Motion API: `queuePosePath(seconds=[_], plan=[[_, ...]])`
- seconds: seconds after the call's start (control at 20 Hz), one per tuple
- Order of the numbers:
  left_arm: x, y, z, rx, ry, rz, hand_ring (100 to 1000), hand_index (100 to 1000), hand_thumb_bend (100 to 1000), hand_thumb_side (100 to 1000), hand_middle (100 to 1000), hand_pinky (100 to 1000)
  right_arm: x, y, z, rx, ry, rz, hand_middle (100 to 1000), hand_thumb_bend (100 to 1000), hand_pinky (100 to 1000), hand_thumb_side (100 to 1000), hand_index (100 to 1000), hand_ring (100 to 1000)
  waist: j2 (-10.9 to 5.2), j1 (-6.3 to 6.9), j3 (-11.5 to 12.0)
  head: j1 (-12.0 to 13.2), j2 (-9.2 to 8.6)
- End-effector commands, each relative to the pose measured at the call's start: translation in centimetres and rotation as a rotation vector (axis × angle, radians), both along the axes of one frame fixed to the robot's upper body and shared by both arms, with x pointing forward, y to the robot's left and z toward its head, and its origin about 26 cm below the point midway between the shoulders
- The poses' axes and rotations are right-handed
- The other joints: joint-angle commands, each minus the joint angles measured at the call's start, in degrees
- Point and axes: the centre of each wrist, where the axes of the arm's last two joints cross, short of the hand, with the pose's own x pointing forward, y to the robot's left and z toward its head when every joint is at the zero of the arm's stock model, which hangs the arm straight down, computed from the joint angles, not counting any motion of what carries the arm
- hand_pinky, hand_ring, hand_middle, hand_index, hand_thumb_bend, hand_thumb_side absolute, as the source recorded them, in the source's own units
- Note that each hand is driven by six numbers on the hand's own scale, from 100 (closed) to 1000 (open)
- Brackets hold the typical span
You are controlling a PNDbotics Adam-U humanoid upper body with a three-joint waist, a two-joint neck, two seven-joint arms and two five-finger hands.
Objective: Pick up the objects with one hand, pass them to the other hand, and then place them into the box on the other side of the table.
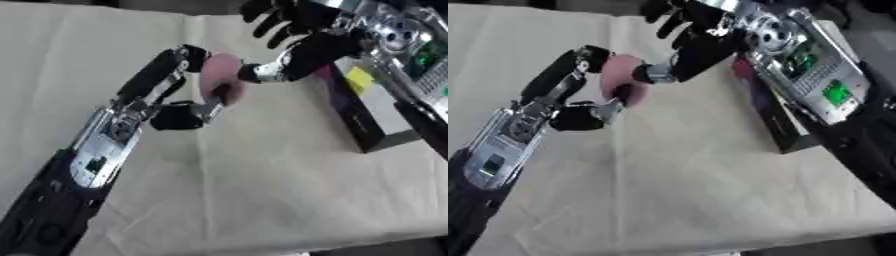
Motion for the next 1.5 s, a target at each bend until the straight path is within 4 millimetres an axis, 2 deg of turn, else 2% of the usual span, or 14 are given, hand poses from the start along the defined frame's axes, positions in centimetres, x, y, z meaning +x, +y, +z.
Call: queuePosePath(seconds=[0.05, 0.4, 0.8, 0.9, 1.0, 1.05, 1.35, 1.5], plan=[[-0.5, -0.8, 1.5, -0.023, -0.046, -0.035, 596, 402, 100, 586, 464, 737, -0.3, -0.2, 0.6, -0.002, 0.000, 0.012, 805, 534, 727, 121, 823, 790, 0.04, -0.60, 0.0, -0.1, 0.30], [-1.0, -1.0, 2.1, -0.030, -0.078, -0.060, 597, 403, 100, 550, 465, 736, -0.3, -0.1, 0.0, -0.007, 0.060, 0.018, 800, 528, 727, 126, 818, 790, 0.19, -0.57, 0.1, -0.1, 0.30], [-1.4, -1.3, 2.3, -0.030, -0.094, -0.092, 596, 409, 100, 551, 465, 737, -0.2, -1.0, -0.9, 0.004, 0.116, 0.010, 771, 410, 724, 138, 787, 785, 0.47, -0.47, 0.1, -0.2, 0.30], [-1.4, -1.4, 2.2, -0.031, -0.092, -0.098, 596, 411, 100, 553, 464, 737, -0.2, -1.0, -1.0, 0.015, 0.132, 0.018, 746, 342, 720, 100, 763, 779, 0.50, -0.43, 0.1, -0.3, 0.30], [-1.5, -1.4, 2.2, -0.029, -0.090, -0.102, 596, 413, 100, 549, 464, 738, -0.2, -1.1, -1.0, 0.028, 0.145, 0.029, 704, 273, 716, 100, 730, 770, 0.51, -0.38, 0.0, -0.3, 0.30], [-1.5, -1.4, 2.1, -0.027, -0.089, -0.104, 597, 413, 100, 547, 464, 738, -0.2, -1.1, -1.0, 0.035, 0.151, 0.034, 652, 247, 712, 100, 694, 753, 0.52, -0.37, 0.0, -0.4, 0.30], [-1.5, -1.5, 1.9, -0.014, -0.087, -0.111, 597, 415, 100, 543, 465, 740, -0.2, -1.2, -1.2, 0.059, 0.167, 0.071, 503, 130, 694, 100, 575, 668, 0.61, -0.32, -0.1, -0.6, 0.30], [-1.5, -1.4, 1.7, -0.006, -0.084, -0.111, 597, 416, 100, 540, 465, 741, -0.2, -1.3, -1.3, 0.061, 0.169, 0.084, 450, 114, 684, 100, 535, 627, 0.66, -0.29, -0.2, -0.7, 0.30]])
